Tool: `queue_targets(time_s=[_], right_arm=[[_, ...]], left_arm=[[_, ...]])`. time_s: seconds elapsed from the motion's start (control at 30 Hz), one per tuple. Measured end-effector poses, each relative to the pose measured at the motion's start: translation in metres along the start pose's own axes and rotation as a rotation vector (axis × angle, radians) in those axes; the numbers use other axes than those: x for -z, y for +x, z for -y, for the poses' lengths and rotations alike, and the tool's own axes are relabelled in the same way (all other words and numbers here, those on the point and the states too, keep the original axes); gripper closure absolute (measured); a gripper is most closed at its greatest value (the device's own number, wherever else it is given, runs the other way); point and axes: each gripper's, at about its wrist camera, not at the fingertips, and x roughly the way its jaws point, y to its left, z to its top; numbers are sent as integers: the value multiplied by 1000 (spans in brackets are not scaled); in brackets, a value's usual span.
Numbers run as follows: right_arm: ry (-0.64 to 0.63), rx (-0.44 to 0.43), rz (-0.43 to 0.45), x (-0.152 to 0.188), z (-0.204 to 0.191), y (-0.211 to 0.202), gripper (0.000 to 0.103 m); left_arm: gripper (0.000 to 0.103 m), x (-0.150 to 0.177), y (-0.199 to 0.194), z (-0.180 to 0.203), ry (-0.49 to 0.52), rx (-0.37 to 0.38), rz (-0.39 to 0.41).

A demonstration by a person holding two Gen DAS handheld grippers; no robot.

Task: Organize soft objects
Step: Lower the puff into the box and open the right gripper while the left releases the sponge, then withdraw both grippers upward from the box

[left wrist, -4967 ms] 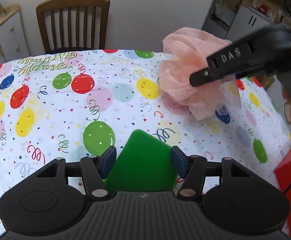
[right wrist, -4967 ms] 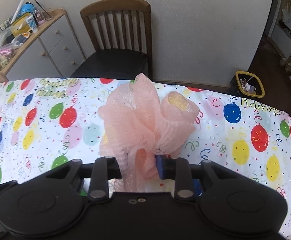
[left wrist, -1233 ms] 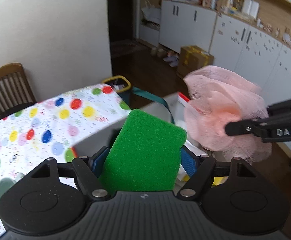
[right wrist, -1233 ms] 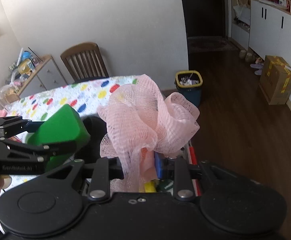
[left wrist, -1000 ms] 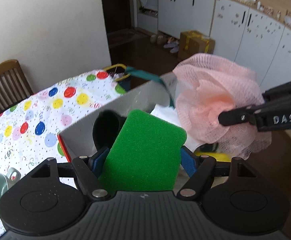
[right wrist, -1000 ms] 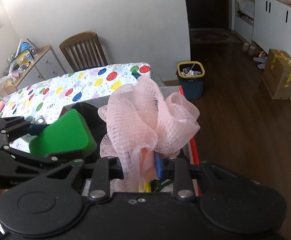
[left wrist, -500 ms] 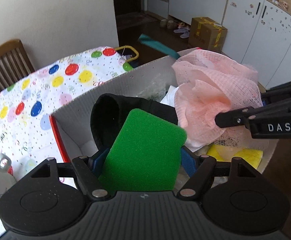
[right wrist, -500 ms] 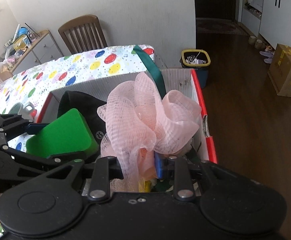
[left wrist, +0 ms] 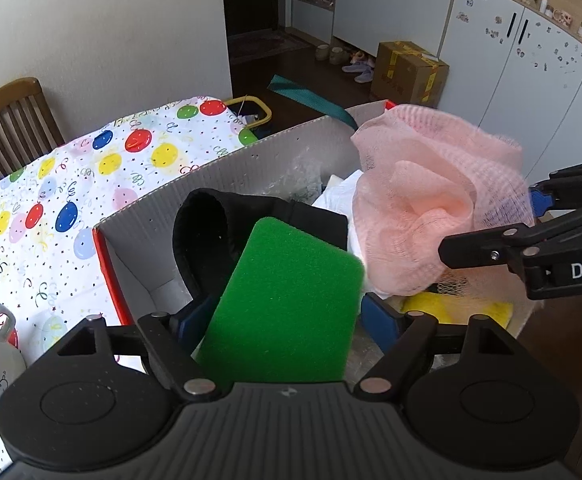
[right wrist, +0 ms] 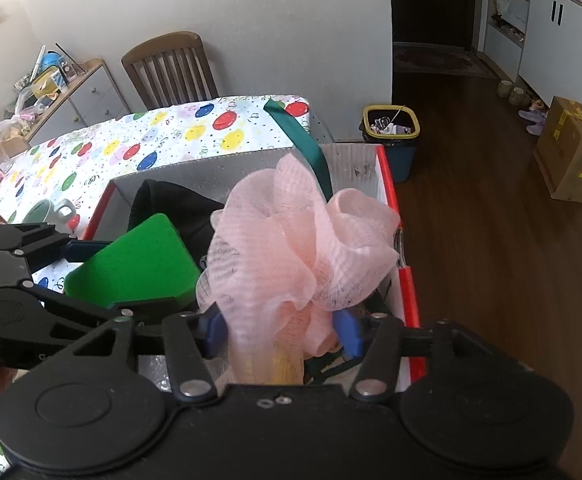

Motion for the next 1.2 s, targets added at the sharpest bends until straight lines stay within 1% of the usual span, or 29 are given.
queue_targets(time_s=[0.07, 0.13, 0.23, 0.47, 0.77, 0.83, 1.13, 1.17, 1.2], right_arm=[[-7, 9, 5, 0, -1, -4, 39], [-20, 25, 15, 2, -3, -9, 37], [-23, 40, 35, 3, -3, -18, 31], [-37, 45, 100, 7, -8, -43, 22], [-63, 19, 211, 13, -25, -74, 17], [-71, 17, 232, 16, -30, -79, 16], [-72, -6, 328, 38, -44, -103, 14], [-70, -8, 341, 41, -44, -106, 13], [-67, -8, 353, 43, -45, -109, 12]], left_arm=[[22, 1, -4, 0, -8, 6, 9], [22, 2, -9, 0, -10, 11, 22], [22, 4, -17, 1, -8, 8, 38], [22, 10, -37, -1, -29, 3, 75], [22, 19, -77, 1, -40, 7, 163], [20, 23, -88, 1, -37, 2, 199], [19, 38, -126, 3, -54, 1, 281], [14, 41, -130, 3, -54, 3, 290], [12, 43, -134, 3, -59, 4, 297]])
